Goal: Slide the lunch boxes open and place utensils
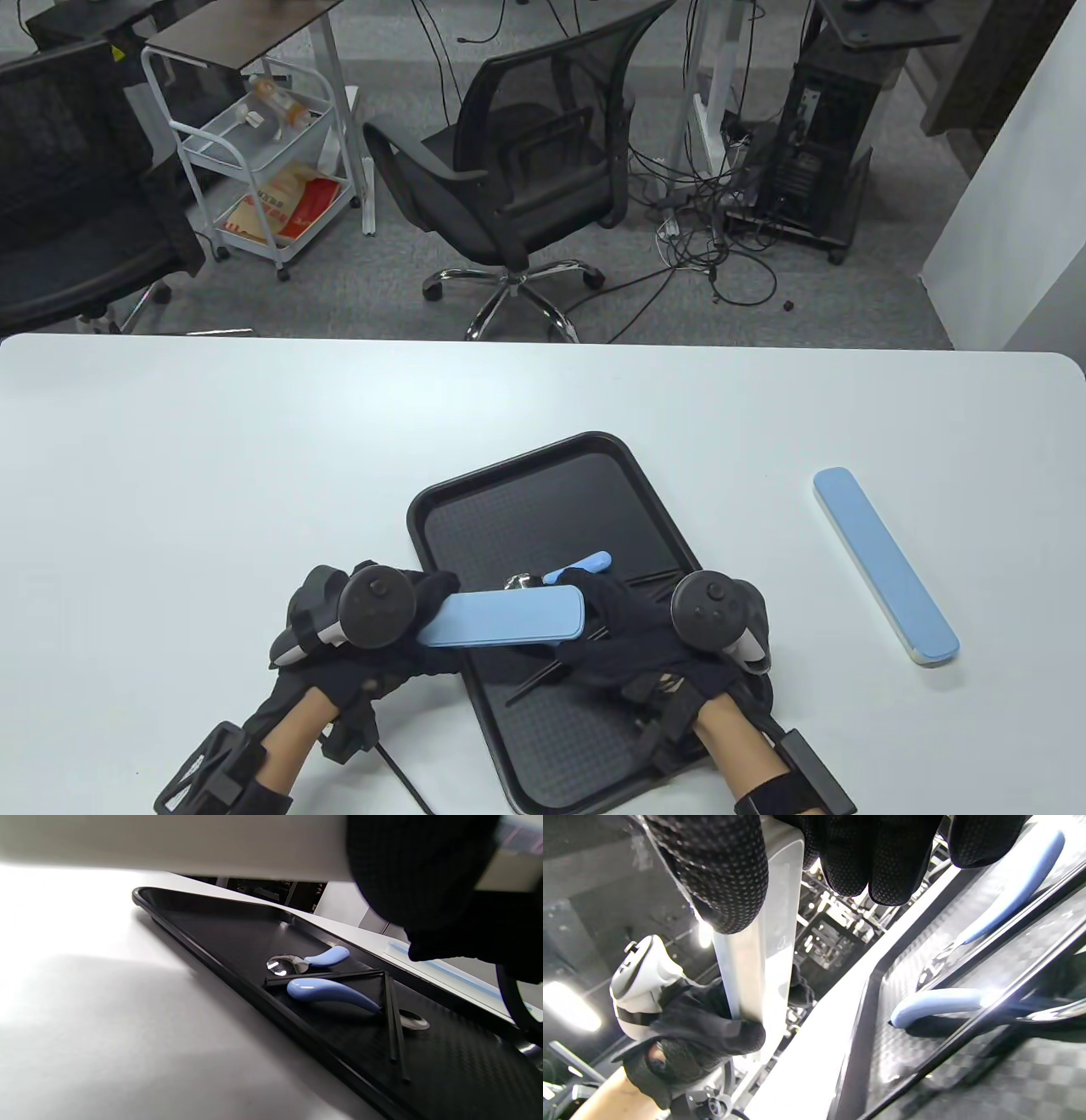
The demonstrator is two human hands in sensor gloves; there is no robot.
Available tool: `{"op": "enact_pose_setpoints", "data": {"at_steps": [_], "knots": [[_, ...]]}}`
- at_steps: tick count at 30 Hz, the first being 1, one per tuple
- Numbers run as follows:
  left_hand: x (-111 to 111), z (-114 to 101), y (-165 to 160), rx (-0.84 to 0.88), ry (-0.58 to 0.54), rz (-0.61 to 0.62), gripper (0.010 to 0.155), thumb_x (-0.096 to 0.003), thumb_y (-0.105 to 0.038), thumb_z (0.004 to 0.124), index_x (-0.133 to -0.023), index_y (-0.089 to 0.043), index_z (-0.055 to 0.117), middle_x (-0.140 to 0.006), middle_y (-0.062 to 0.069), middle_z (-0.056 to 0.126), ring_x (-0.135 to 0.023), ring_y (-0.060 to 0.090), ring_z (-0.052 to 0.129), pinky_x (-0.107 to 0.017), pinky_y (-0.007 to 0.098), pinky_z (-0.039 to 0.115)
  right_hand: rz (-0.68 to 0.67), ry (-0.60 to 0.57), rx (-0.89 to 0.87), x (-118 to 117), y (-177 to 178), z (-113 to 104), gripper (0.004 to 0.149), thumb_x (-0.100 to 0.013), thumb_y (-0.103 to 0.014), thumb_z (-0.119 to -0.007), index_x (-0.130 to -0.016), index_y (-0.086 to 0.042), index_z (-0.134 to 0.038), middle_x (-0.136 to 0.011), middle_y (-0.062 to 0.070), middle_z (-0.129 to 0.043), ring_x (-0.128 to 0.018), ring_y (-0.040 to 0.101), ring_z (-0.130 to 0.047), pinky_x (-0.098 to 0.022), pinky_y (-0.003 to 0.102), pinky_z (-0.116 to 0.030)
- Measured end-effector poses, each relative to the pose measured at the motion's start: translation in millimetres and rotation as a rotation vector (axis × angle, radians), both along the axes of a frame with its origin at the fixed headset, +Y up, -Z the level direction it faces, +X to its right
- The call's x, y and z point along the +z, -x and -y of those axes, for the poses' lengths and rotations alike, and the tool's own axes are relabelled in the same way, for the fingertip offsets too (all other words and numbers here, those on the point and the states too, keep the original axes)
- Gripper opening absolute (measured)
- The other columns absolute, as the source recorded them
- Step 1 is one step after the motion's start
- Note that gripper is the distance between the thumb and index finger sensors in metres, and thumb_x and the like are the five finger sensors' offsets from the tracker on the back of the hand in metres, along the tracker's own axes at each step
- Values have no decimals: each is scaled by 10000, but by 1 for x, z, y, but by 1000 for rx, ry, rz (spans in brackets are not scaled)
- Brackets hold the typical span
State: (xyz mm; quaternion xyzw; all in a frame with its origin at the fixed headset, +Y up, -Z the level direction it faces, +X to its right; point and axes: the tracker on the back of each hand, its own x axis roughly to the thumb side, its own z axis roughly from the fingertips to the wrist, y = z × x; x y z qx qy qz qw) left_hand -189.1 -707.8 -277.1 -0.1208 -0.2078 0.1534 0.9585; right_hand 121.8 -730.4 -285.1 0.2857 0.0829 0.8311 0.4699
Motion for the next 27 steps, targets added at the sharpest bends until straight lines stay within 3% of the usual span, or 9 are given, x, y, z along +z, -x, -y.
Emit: {"op": "enact_pose_setpoints", "data": {"at_steps": [10, 16, 27], "knots": [[-3, -1, 4, 28, 28, -6, 906, -367, -628, 931, -1092, -260, 530, -1079, -29, 697, -1068, 298, 696, -788, 705, 411, 11, -66, 0, -1, -2, -5, 760, -485, -419, -923, -1090, -142, -555, -1034, 152, -726, -920, 434, -786, -661, 708, -621], [-12, 5, 30, 104, 115, -53, 901, -373, -578, 963, -1096, -259, 530, -1096, -12, 675, -1089, 325, 643, -792, 722, 359, 29, -24, -52, -8, -28, -7, 760, -498, -414, -909, -1106, -148, -537, -1038, 158, -716, -920, 441, -781, -662, 708, -618], [-19, 12, 57, 134, 160, -104, 901, -376, -558, 976, -1099, -265, 526, -1104, -13, 666, -1101, 330, 614, -794, 731, 335, 66, 95, -165, -22, -78, -11, 750, -514, -414, -900, -1128, -217, -516, -1066, 168, -669, -929, 482, -746, -670, 730, -577]]}}
